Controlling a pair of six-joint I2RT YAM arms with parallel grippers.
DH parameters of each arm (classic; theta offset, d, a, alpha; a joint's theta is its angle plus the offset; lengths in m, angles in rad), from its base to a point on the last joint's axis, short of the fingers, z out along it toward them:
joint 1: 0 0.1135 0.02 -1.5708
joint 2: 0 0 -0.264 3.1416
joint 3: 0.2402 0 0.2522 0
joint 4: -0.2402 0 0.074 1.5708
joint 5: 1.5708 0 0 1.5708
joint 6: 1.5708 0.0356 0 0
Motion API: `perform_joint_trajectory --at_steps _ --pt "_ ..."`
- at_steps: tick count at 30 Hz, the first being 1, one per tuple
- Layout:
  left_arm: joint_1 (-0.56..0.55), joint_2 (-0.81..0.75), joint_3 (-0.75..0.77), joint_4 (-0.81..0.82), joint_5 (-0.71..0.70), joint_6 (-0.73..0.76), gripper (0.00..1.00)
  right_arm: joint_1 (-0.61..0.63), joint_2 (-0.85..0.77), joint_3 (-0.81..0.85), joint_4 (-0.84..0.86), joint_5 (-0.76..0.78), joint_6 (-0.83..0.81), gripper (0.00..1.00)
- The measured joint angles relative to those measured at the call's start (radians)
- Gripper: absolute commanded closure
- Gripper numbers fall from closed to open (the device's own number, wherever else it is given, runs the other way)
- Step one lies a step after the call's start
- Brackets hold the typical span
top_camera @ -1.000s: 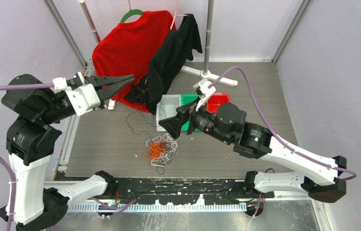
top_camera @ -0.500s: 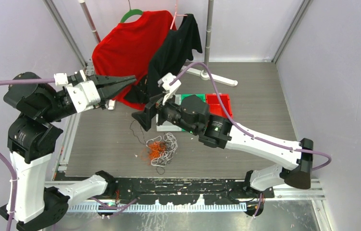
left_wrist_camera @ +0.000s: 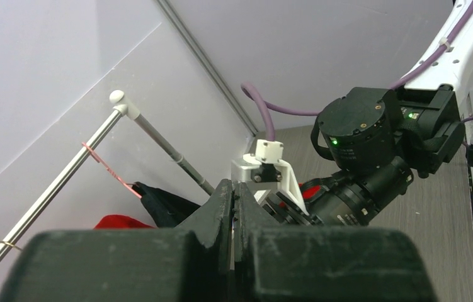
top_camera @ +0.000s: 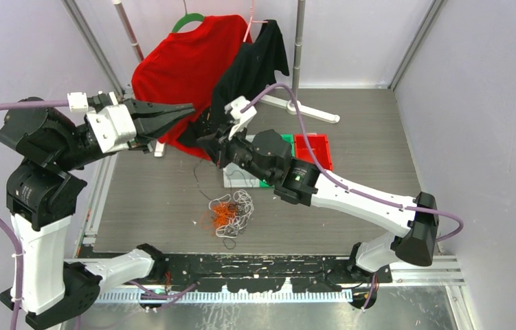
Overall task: Untangle the cables
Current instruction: Place the cable in the bin.
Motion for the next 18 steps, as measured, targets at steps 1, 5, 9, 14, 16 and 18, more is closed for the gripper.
perform_joint_trajectory --at_steps 1,5,9,14,16,18 --pt "0.000 -0.001 0.000 -0.002 0.000 -0.002 1.00 -0.010 0.000 -0.002 0.009 -0.003 0.019 0.93" --pt "0.000 -0.029 -0.050 0.001 -0.002 0.002 1.00 -0.090 -0.027 -0.027 0.008 -0.027 0.113 0.99" --pt "0.000 -0.098 -0.221 0.000 -0.002 0.008 1.00 -0.225 -0.079 -0.036 -0.040 -0.061 0.235 0.99" --pt "0.000 -0.151 -0.449 0.014 -0.008 0.012 1.00 -0.335 -0.122 -0.032 -0.106 -0.129 0.363 0.99" --pt "0.000 -0.160 -0.526 0.031 -0.018 0.016 1.00 -0.357 -0.129 -0.032 -0.137 -0.150 0.407 0.99" --pt "-0.006 -0.160 -0.606 0.064 -0.045 0.031 1.00 -0.381 -0.132 -0.034 -0.164 -0.171 0.457 0.99"
